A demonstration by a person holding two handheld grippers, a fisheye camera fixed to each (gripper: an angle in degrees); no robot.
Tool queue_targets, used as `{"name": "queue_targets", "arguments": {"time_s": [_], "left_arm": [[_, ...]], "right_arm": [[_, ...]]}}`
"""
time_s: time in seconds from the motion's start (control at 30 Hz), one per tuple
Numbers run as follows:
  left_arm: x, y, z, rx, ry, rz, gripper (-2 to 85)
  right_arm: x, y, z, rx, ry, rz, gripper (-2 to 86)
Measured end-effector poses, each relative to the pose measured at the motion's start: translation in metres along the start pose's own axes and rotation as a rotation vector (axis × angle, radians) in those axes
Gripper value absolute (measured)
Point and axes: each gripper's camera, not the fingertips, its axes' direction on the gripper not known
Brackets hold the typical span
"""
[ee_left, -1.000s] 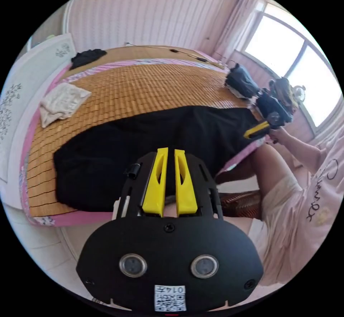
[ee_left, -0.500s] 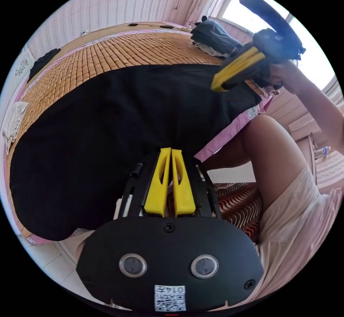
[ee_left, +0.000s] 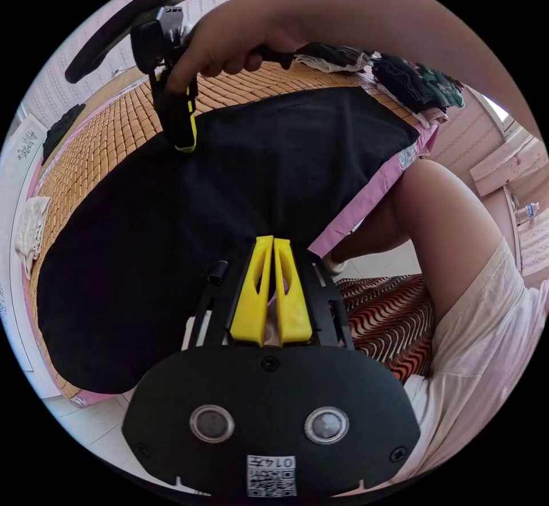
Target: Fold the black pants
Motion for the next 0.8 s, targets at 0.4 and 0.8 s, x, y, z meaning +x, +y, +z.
{"name": "queue_targets", "arguments": {"time_s": [0.4,0.8], "left_arm": [[0.062,-0.011,-0.002,0.142,0.084,0.041,-0.8],[0.211,-0.059,-0.019,0.378,0.079,0.302,2.4]], "right_arm": [[0.039,0.216,-0.033,0.452,0.005,0.401,-0.9],[0.059,0.674,0.041,0.447,0.002,1.227,7.2]]}}
